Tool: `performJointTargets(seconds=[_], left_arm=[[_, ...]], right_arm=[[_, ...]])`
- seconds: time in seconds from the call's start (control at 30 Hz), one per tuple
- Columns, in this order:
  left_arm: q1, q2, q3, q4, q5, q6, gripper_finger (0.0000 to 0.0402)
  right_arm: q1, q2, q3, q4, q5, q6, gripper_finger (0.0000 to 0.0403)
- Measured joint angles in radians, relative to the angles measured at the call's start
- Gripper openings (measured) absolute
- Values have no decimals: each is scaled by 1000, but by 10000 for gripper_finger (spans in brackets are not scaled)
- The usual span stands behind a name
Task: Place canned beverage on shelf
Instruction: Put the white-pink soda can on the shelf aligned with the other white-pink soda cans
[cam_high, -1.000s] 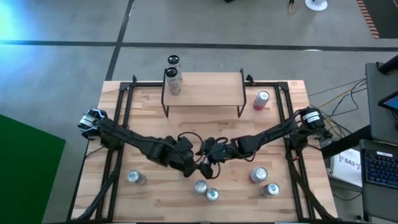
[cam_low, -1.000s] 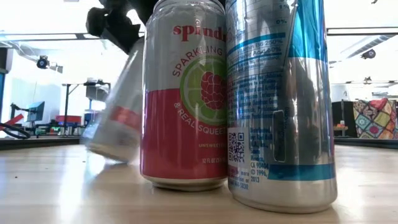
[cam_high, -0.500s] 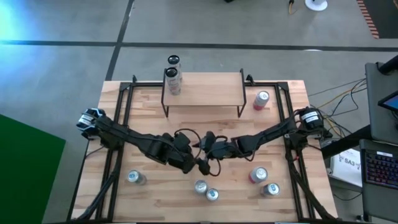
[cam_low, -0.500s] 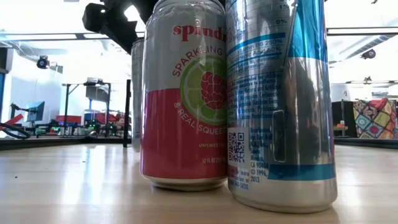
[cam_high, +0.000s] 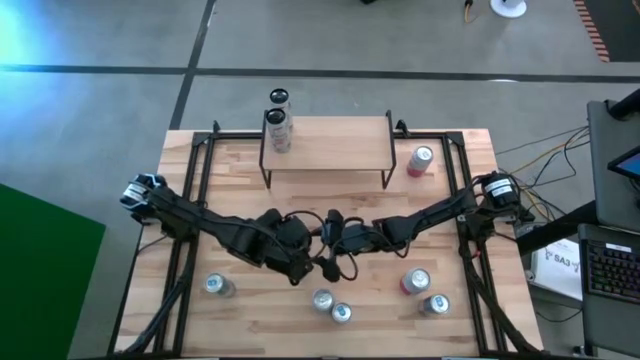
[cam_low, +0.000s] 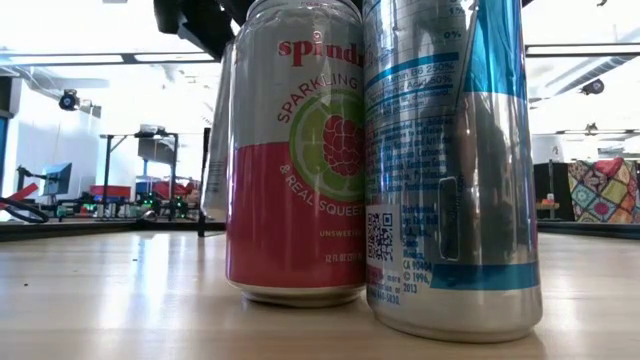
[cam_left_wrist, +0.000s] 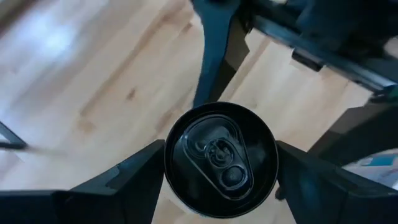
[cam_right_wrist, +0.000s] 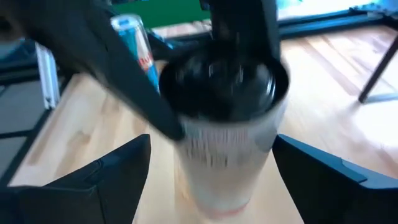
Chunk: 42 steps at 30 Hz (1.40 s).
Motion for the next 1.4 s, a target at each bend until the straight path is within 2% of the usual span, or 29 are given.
performJointTargets(seconds=[0.17,0.37,0.5,0.63,0.83,0.97,1.07,1.17,1.3,1.4], left_arm=[[0,-5,-38,5,-59,10,268],[6,-3,-108,79,-99,-86,269],[6,-3,-117,74,-105,-168,281],[5,-13,-111,72,-127,-185,302],[5,-55,-95,48,-129,-115,336],[5,-137,-95,13,-99,20,346],[9,-207,-111,-28,-89,17,347],[14,-279,-173,11,-85,-54,347],[5,-352,-312,154,-73,-98,343],[2,-402,-392,214,-70,-163,337]], right_arm=[[2,0,0,-83,10,10,325],[6,-5,-1,-176,44,-2,325],[8,-6,-1,-195,51,2,325],[9,-11,-1,-199,51,10,325],[9,-31,-2,-215,53,14,325],[9,-65,-2,-222,53,25,325],[9,-95,-2,-226,84,30,325],[8,-116,-2,-216,94,31,325],[-16,-102,-1,-139,1,-7,325],[-36,-63,-2,-86,-9,-55,325]])
